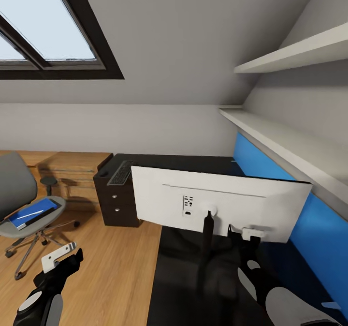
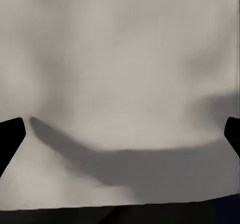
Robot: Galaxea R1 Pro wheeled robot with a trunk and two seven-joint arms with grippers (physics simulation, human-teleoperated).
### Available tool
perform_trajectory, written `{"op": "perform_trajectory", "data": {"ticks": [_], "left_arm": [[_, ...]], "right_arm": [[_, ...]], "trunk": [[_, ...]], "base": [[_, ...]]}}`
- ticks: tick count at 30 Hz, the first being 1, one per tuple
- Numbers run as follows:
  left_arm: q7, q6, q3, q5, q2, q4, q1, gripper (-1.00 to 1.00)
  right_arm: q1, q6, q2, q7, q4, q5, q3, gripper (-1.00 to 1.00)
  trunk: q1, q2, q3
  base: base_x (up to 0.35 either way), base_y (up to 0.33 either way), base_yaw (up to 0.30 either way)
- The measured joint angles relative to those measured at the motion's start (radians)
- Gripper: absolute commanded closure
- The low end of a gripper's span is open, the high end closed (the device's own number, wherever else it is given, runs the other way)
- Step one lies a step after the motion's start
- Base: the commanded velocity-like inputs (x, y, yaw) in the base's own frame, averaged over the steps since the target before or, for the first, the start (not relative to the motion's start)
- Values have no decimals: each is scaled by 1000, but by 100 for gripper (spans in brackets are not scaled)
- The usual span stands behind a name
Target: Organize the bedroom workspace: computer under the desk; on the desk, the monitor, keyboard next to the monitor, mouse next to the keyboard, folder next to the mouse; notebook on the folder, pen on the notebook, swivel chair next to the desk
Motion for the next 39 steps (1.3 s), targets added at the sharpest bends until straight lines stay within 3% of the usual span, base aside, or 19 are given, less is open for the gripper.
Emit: {"op": "perform_trajectory", "data": {"ticks": [28,39], "left_arm": [[0,0,-1,0,-2,0,0,-100],[0,0,-1,0,-2,0,0,-100]], "right_arm": [[0,-6,0,0,0,2,1,-100],[0,-6,0,0,0,1,0,-100]], "trunk": [[0,0,0],[0,0,0]], "base": [[3,-61,0],[127,0,0]]}}
